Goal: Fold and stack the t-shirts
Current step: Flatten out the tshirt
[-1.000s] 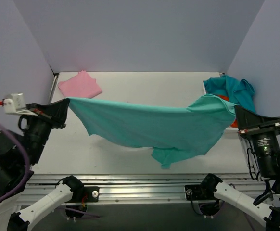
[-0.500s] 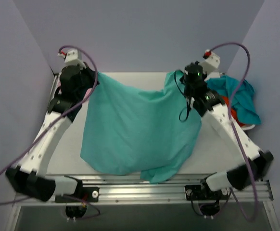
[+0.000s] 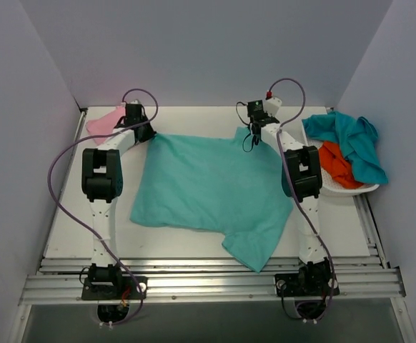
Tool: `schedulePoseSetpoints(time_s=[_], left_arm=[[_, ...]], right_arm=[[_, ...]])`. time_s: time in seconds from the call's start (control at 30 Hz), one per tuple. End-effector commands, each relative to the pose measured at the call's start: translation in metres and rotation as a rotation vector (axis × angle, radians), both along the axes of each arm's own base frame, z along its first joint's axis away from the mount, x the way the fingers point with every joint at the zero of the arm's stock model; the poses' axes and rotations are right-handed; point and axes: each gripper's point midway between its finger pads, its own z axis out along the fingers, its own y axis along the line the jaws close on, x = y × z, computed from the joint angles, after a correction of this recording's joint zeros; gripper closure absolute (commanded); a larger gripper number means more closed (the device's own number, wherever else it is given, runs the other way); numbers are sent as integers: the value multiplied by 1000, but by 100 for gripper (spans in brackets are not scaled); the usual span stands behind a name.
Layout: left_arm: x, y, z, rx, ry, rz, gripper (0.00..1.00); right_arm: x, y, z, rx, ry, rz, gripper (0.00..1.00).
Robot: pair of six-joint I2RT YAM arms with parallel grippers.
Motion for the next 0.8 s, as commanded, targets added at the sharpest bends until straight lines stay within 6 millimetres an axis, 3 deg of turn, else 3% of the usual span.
schedulePoseSetpoints(time_s=[0.0,0.03,0.07,0.1,0.17,0.2,0.23,0.3,0.33,0.4,0.43,0.47,0.53,0.6,0.63,0.67,0.7,0.73,0.77], left_arm=[[49,-6,86,-37,-225,-31,98],[57,-7,104,-35,-256,-33,98],[61,-5,98,-23,-246,-36,98],[60,-5,97,-16,-223,-36,97],[71,-2,108,-13,-244,-28,91],[71,-1,107,-17,-232,-25,87],[73,1,107,-23,-232,-20,70],[76,7,111,-8,-245,8,58],[76,12,112,1,-248,28,31],[78,25,117,3,-255,76,16],[78,30,118,-2,-254,96,1],[78,39,123,-15,-258,124,6],[76,50,126,-12,-253,169,6],[71,61,145,1,-268,212,6],[64,72,141,37,-251,261,6],[55,77,171,38,-290,291,6],[51,79,181,40,-315,308,5],[36,82,164,56,-269,326,5],[20,84,200,40,-319,347,5]], right_arm=[[47,5,80,9,-209,-7,100],[52,6,72,-2,-199,3,100],[61,5,88,4,-240,0,100],[65,6,92,5,-252,3,100],[75,7,95,16,-278,14,79],[76,7,95,18,-281,18,65],[83,9,101,29,-321,21,25],[85,8,106,21,-338,19,1],[86,7,110,18,-351,15,0],[85,4,115,-1,-358,3,0],[84,2,124,-2,-373,-4,0],[83,0,128,-5,-382,-10,0],[74,-3,141,-12,-400,-21,0],[64,-5,150,-18,-410,-33,0],[52,-6,161,-18,-421,-41,0],[45,-6,164,-14,-421,-42,0],[37,-4,170,-6,-425,-39,0],[19,2,177,10,-423,-27,0],[9,5,179,9,-416,-19,0]])
